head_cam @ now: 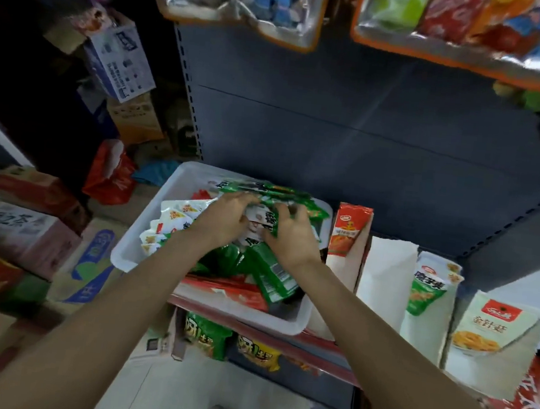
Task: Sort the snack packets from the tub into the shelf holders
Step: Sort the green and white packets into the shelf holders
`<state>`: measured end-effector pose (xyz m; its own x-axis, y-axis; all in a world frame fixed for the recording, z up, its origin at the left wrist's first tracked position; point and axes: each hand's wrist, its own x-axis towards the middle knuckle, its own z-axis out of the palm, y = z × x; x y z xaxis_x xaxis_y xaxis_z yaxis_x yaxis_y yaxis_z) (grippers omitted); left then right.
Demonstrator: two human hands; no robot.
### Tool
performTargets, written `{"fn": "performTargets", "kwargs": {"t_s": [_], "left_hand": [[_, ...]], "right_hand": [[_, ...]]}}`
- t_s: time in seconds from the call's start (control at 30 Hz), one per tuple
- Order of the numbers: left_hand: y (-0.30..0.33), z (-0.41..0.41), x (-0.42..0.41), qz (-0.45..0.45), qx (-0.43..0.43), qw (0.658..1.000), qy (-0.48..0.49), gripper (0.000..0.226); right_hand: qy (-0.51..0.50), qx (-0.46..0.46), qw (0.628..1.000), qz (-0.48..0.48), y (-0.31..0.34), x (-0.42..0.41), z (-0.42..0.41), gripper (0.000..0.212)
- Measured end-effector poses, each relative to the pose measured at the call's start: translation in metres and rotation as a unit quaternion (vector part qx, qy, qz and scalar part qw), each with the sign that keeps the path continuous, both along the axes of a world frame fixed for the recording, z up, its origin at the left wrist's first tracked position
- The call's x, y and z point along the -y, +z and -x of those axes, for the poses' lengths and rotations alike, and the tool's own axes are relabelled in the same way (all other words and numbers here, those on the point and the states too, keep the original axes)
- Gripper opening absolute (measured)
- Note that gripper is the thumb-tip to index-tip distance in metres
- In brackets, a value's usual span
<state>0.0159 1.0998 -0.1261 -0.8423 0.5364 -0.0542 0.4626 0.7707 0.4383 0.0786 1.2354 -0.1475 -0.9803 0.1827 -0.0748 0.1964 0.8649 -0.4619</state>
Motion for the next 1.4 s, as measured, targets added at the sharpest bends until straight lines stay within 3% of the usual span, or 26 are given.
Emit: {"fn": "performTargets", "kwargs": {"t_s": [0.2, 0.33, 0.4, 0.47, 0.57, 0.63, 0.7, 0.77, 0.83, 0.93, 1.07, 1.27, 1.4], "left_hand": [[-0.007, 0.004, 0.015, 0.007, -0.019, 0.999, -0.041, 0.032], [-0.005, -0.003, 0.024, -0.057, 0.005, 0.998, -0.035, 0.029], [0.001, -0.011, 0.027, -0.104, 0.012, 0.994, -0.034, 0.026], [0.007, -0.02, 0.028, -0.177, 0.042, 0.983, -0.005, 0.029], [0.019, -0.033, 0.017, -0.296, 0.108, 0.948, 0.049, 0.052], [0.025, -0.04, -0.002, -0.3, 0.111, 0.946, 0.042, 0.065], [0.028, -0.046, -0.028, -0.286, 0.116, 0.951, 0.017, 0.057], [0.033, -0.056, -0.057, -0.289, 0.126, 0.949, -0.004, 0.034], [0.036, -0.068, -0.086, -0.301, 0.119, 0.946, -0.01, 0.016], [0.035, -0.09, -0.131, -0.308, 0.139, 0.941, -0.037, 0.017], [0.028, -0.113, -0.19, -0.305, 0.168, 0.935, -0.065, 0.015], [0.005, -0.119, -0.228, -0.203, 0.054, 0.976, -0.051, 0.045], [-0.006, -0.12, -0.237, -0.091, 0.023, 0.993, -0.075, 0.061]], "right_hand": [[-0.01, 0.038, 0.997, -0.061, -0.003, 0.012, -0.003, 0.044], [0.048, -0.002, 0.987, -0.155, 0.001, 0.005, -0.005, 0.017], [0.074, -0.015, 0.986, -0.149, 0.007, -0.002, -0.009, 0.012], [0.076, -0.048, 0.991, -0.096, 0.017, -0.015, -0.016, 0.015], [0.033, -0.136, 0.989, 0.04, 0.036, -0.038, -0.033, 0.014], [0.002, -0.169, 0.97, 0.176, 0.048, -0.053, -0.046, 0.015], [-0.033, -0.163, 0.923, 0.347, 0.058, -0.067, -0.06, 0.018], [-0.063, -0.151, 0.886, 0.434, 0.065, -0.084, -0.074, 0.018], [-0.078, -0.155, 0.884, 0.434, 0.069, -0.105, -0.09, 0.02], [-0.119, -0.202, 0.878, 0.418, 0.072, -0.145, -0.115, 0.025], [-0.13, -0.243, 0.91, 0.308, 0.073, -0.196, -0.151, 0.039], [-0.157, -0.24, 0.948, 0.141, 0.06, -0.239, -0.173, 0.03], [-0.129, -0.206, 0.964, 0.105, 0.044, -0.241, -0.168, 0.027]]}}
